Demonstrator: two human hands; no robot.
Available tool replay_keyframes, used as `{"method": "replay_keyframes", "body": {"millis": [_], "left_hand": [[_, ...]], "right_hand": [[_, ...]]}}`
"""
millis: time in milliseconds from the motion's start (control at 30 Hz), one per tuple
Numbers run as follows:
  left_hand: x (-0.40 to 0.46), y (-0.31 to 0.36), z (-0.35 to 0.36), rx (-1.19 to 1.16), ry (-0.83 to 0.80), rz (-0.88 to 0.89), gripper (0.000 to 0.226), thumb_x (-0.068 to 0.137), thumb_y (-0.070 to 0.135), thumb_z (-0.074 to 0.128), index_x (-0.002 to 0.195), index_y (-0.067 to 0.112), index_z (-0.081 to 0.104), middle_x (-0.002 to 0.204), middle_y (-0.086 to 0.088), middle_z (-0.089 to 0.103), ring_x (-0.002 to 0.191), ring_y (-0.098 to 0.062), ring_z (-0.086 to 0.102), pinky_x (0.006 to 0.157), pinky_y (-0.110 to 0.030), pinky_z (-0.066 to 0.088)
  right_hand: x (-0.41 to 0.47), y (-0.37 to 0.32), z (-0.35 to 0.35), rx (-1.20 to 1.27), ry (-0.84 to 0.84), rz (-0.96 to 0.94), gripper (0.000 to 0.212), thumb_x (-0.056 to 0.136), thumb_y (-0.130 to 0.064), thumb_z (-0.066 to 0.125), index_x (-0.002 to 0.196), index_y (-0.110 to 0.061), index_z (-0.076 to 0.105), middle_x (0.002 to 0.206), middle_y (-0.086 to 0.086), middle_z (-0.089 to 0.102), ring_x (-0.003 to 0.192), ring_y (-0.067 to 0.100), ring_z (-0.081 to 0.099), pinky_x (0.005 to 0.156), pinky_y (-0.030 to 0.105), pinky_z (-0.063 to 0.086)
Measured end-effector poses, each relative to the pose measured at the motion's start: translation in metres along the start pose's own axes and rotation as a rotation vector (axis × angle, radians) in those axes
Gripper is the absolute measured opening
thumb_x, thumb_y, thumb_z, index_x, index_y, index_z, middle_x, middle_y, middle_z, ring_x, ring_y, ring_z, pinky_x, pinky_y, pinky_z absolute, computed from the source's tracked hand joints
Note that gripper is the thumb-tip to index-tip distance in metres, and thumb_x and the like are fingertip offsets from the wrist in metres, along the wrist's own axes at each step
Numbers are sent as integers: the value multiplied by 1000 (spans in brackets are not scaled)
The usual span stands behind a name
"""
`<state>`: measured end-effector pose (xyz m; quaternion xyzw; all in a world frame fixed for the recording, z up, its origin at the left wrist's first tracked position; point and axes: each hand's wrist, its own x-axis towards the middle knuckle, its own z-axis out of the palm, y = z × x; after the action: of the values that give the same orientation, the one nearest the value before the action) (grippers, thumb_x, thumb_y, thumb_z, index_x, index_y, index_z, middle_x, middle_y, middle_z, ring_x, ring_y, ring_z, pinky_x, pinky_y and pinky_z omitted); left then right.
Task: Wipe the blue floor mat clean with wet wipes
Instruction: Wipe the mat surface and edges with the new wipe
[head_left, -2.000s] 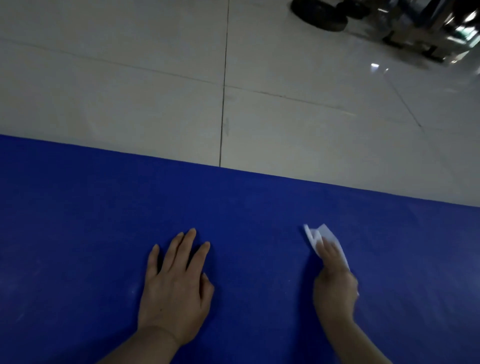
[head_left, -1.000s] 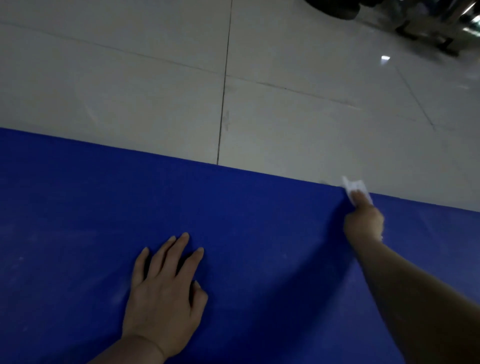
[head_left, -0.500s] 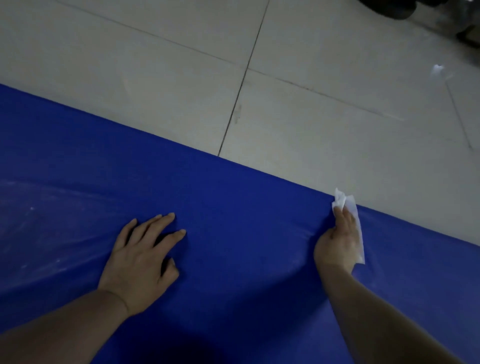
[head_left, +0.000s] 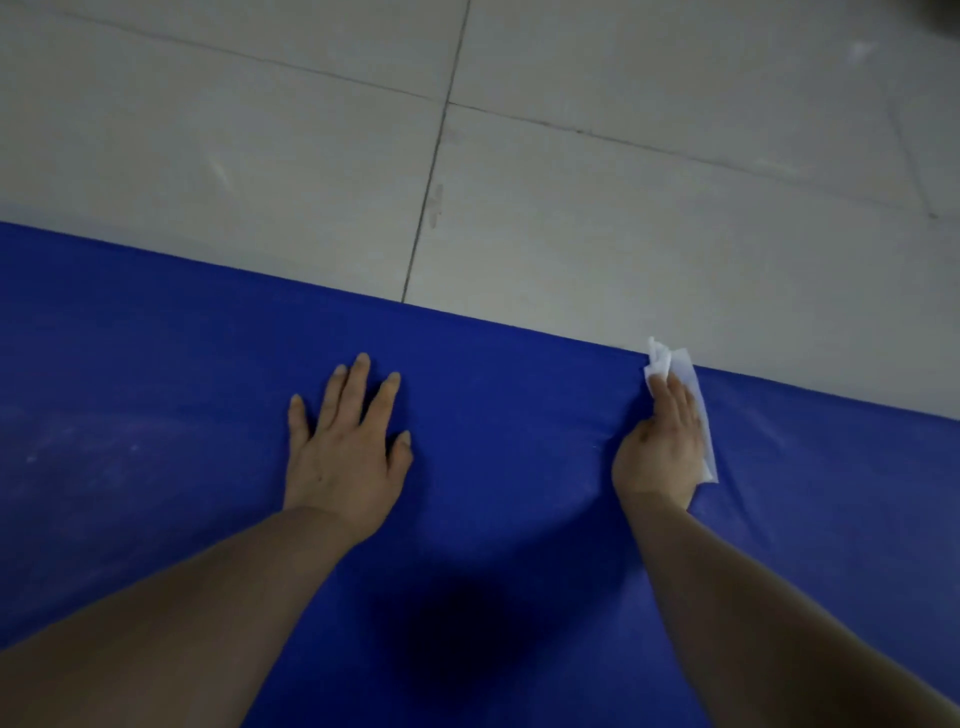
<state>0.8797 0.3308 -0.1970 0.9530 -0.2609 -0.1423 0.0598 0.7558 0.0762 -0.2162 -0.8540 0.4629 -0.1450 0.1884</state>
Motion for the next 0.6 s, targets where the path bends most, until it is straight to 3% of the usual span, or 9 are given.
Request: {"method": "replay_keyframes", "body": {"millis": [133,267,333,400,467,533,600], "left_hand": [[4,-6,24,20,100,53,64,92,44,22,149,15,28,158,-11,19,144,-27,14,112,-58,9],[6,-8,22,6,95,92,65,89,43,27,146,12,36,155,-15,26,141,-31,19,110,-55,6],[6,-8,18,-1,58,92,65,89,43,27,146,12,36,155,-16,25,141,-31,18,111,-53,3],[7,-8,16,-8,47,98,65,89,43,28,146,12,35,156,-16,23,141,-32,17,112,-51,-2],[6,-8,16,-6,49,96,66,89,43,28,147,12,34,156,-15,21,142,-33,17,112,-50,-4],[6,-6,16,-5,66,98,66,89,44,27,147,13,33,157,-15,19,143,-32,15,112,-49,-6],[8,-7,17,5,83,88,67,89,44,26,148,14,31,158,-14,17,144,-30,13,113,-48,-8]], "right_hand": [[1,3,0,52,2,69,53,92,5,36,138,-19,48,146,-4,44,134,16,40,113,35,31],[17,-32,-16,247,-67,380,48,91,0,42,131,-23,55,132,5,57,122,24,53,98,30,45],[21,-67,-21,311,-79,468,46,91,2,43,129,-21,57,128,8,59,118,25,55,88,24,44],[10,-105,-15,224,-146,384,48,94,1,38,133,-22,54,130,6,57,116,22,54,87,24,39],[-10,-130,1,95,-300,148,50,98,-2,33,142,-25,43,146,-1,42,123,16,46,99,29,38],[-20,-132,20,-31,-439,-81,53,101,-11,33,151,-22,21,160,-3,11,144,16,16,117,31,19],[-14,-118,31,-139,-435,-171,56,102,-18,31,153,-20,9,161,-1,-2,147,17,-4,120,30,0]]}}
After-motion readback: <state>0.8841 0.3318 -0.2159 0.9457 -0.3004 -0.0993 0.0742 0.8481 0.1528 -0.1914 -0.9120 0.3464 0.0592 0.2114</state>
